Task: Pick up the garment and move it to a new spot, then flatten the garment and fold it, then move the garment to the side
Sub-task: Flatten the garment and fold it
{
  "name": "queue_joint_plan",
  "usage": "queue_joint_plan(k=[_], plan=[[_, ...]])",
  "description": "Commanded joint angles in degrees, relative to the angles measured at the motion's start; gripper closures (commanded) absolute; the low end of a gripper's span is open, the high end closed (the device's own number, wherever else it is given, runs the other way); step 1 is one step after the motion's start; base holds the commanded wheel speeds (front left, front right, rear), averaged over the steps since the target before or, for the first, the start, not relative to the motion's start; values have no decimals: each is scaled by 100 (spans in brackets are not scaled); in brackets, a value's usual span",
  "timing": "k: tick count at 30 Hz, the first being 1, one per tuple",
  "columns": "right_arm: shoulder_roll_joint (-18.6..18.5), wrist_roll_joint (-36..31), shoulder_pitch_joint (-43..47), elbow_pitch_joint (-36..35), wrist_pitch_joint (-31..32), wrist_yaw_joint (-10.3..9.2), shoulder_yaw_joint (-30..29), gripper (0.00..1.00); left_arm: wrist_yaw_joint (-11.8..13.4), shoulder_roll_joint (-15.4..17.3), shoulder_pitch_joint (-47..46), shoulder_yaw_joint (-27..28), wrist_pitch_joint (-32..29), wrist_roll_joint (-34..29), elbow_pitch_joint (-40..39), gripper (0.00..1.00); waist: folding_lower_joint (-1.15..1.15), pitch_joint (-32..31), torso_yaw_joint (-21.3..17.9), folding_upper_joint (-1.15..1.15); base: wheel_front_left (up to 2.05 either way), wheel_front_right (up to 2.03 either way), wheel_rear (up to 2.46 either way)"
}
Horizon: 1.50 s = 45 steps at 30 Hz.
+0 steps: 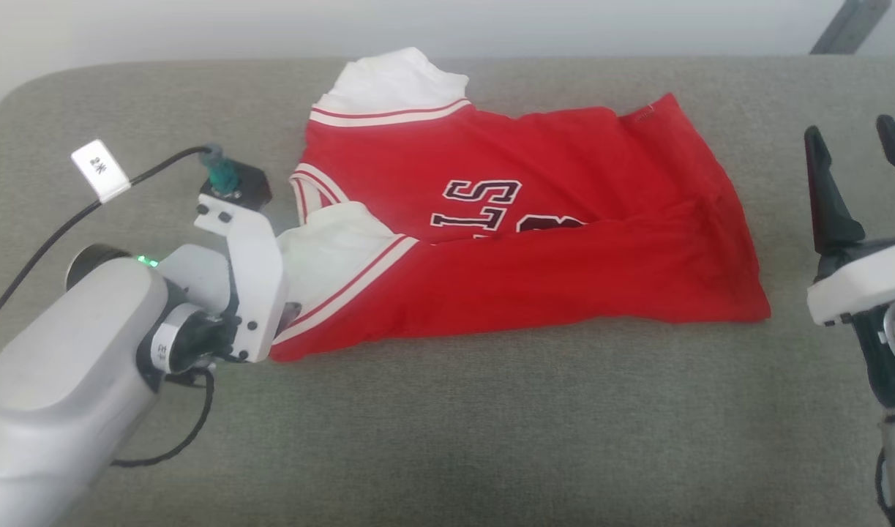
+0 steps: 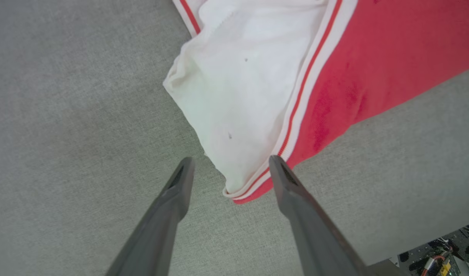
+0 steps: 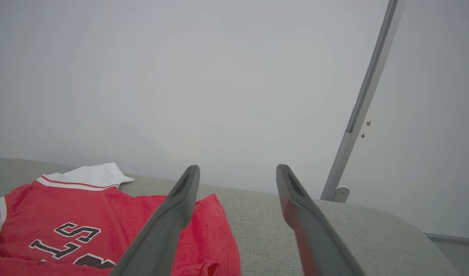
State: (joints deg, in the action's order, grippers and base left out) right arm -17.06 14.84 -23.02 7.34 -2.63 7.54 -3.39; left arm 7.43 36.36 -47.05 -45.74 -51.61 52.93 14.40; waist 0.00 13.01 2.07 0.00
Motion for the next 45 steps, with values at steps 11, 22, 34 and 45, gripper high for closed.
queue_joint_plan(k=[11, 22, 34, 45], plan=[[580, -210, 623, -1221, 553, -10, -504, 0, 384, 13, 431, 270, 34, 390, 420, 0, 0, 361, -368, 0, 0, 0, 0], [571, 42, 910, -1253, 1391, -11, -387, 0, 330, -365, 630, 333, 50, 762, 1182, 100, 0, 447, -411, 0, 0, 0, 0], [178, 520, 636, -364, 3401, -10, -53, 0, 101, -692, 484, 240, 203, 758, 1440, 100, 0, 630, -154, 0, 0, 0, 0], [30, 559, 9, 685, 4426, -5, 385, 100, -112, -900, 289, 196, 440, 676, 1653, 100, 0, 796, 75, 0, 0, 0, 0]])
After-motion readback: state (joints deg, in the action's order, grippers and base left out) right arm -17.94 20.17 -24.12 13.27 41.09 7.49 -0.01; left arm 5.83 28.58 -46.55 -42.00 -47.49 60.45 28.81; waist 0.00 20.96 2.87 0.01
